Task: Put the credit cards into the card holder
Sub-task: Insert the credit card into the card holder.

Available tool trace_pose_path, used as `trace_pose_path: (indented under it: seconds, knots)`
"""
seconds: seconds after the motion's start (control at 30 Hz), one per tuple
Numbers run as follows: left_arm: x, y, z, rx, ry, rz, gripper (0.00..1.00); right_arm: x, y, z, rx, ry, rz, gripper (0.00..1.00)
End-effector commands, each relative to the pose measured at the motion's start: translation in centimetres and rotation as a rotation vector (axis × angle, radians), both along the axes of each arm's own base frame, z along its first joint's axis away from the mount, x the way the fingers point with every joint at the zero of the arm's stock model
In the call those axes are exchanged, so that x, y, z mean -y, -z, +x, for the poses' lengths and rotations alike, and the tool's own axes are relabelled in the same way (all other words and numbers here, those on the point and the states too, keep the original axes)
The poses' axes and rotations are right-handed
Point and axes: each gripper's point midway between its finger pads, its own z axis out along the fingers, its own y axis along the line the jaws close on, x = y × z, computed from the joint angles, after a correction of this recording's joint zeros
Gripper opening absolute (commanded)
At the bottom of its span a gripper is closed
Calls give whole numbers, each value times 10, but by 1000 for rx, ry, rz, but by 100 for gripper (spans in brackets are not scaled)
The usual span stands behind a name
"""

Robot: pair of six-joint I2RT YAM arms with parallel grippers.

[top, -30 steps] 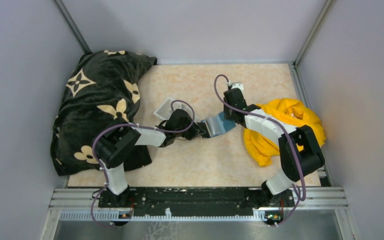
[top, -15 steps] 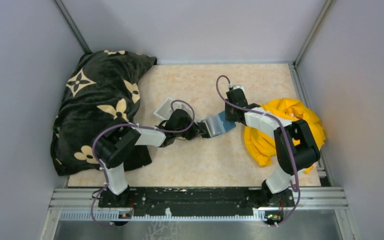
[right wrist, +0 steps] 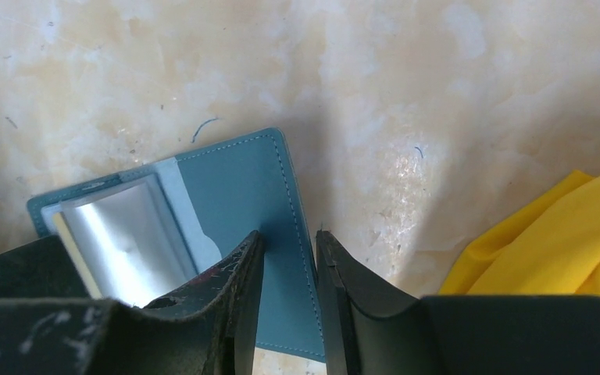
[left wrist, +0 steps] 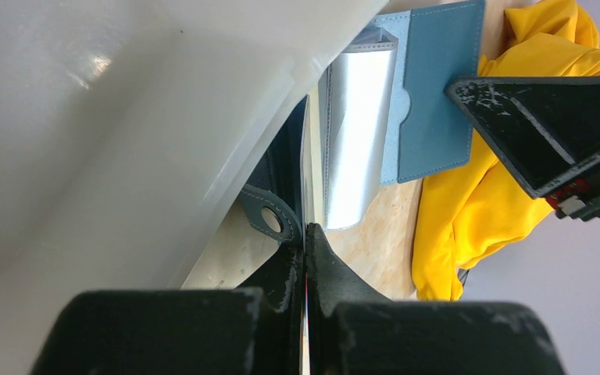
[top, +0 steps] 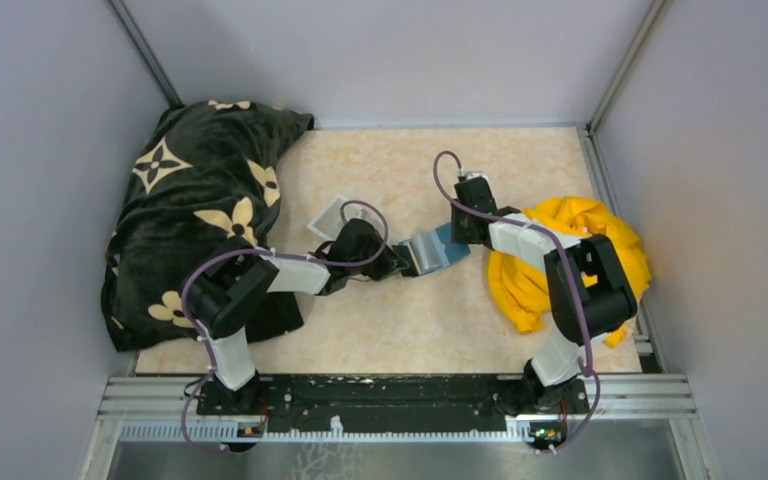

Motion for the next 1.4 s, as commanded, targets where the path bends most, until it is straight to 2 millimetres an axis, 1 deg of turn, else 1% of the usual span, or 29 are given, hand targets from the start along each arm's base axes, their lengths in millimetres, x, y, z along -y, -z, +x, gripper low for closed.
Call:
trace_pose_path:
  seconds: [0.0,0.4,0.8,1.23,1.37]
  knots:
    - [-18,14,-6,-19,-9,81,0,-6,1,10,14,5,29,31]
    - [-19,11,-6,-15,-17,82,0,-7,2,10,10,3,31,30]
    - [-22,2,-3,6,-36,74,0,-7,4,9,4,-1,33,30]
    - [-24,6,-5,-3,-37,81,0,-8,5,9,2,-2,34,30]
    - [-25,10,-7,-12,-30,86,0,-7,5,9,2,-2,34,30]
